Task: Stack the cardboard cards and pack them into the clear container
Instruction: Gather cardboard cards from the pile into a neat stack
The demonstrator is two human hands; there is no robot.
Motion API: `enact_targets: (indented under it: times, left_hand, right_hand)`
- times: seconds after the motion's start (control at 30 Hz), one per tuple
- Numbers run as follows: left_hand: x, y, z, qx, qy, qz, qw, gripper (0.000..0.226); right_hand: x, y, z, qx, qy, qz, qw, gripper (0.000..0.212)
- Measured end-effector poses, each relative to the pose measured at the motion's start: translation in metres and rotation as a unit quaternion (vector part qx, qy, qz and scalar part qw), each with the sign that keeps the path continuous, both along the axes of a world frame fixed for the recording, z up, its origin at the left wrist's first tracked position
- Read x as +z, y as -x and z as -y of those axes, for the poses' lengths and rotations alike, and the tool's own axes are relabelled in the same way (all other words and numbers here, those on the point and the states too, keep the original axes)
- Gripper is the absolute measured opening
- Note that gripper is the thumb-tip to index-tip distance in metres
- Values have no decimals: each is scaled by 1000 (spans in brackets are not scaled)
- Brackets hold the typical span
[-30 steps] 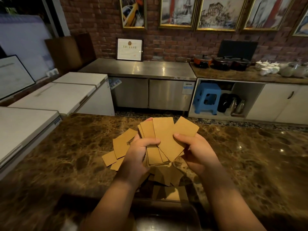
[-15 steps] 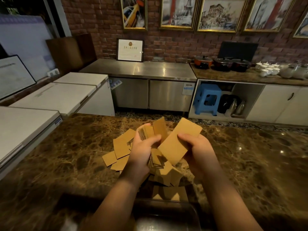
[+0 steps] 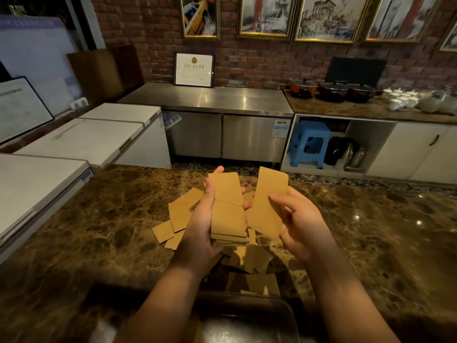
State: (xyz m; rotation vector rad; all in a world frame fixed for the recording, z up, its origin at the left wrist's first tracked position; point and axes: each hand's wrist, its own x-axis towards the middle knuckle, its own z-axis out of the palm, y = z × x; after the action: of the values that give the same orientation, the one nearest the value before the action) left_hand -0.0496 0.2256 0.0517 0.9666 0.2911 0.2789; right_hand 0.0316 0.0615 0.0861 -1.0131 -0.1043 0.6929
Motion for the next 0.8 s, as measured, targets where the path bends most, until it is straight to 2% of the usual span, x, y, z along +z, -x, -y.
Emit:
enact_targets:
  times: [0.07, 0.13, 0.2, 0.23, 0.27, 0.3, 0.37, 0.43, 0.47, 0.53, 0.6, 0.7, 0.8]
  left_hand:
    - [-4, 2, 1, -8, -16, -5, 1000, 43]
    - [-9, 7, 1, -50, 15, 1, 999, 31]
    - [-11, 5, 2, -73, 17, -4, 997, 32]
    - [-9, 3, 2, -72, 3, -12, 997, 25]
    - [-5, 1, 4, -60, 9, -8, 998, 24]
    - [-5, -3, 4, -43, 23, -12, 999, 37]
    - [-4, -5, 7, -41, 17, 3, 999, 50]
    - [-2, -2, 12, -62, 17, 25, 998, 49]
    - [-2, -2, 14, -69, 25, 29, 997, 51]
    - [0, -5, 17, -68, 32, 23, 997, 63]
    - [3, -9, 18, -61, 31, 16, 998, 70]
    - [3, -11, 19, -57, 29, 34, 997, 63]
    - [-2, -11, 19, -67, 63, 56, 994, 52]
  right_hand:
    - [0, 1, -1, 12, -6, 7, 1000, 28]
    - [-3, 3, -1, -2, 11, 27, 1000, 31]
    - [-5, 3, 1, -26, 23, 80, 996, 36]
    - [-6, 4, 2, -35, 12, 110, 993, 35]
    - [-6, 6, 4, -45, -13, 141, 989, 30]
    - [-6, 9, 5, -51, -39, 180, 982, 21]
    - [-10, 15, 8, -46, -62, 296, 952, 11]
    - [-23, 19, 9, -6, -11, 429, 903, 9]
    - [-30, 20, 8, 4, 34, 467, 884, 10]
    - [-38, 20, 5, 8, 112, 477, 872, 12]
    - [-41, 19, 3, 5, 140, 455, 879, 16]
    - [-43, 18, 0, -23, 154, 456, 876, 17]
    - [-44, 17, 0, -1, 141, 444, 885, 20]
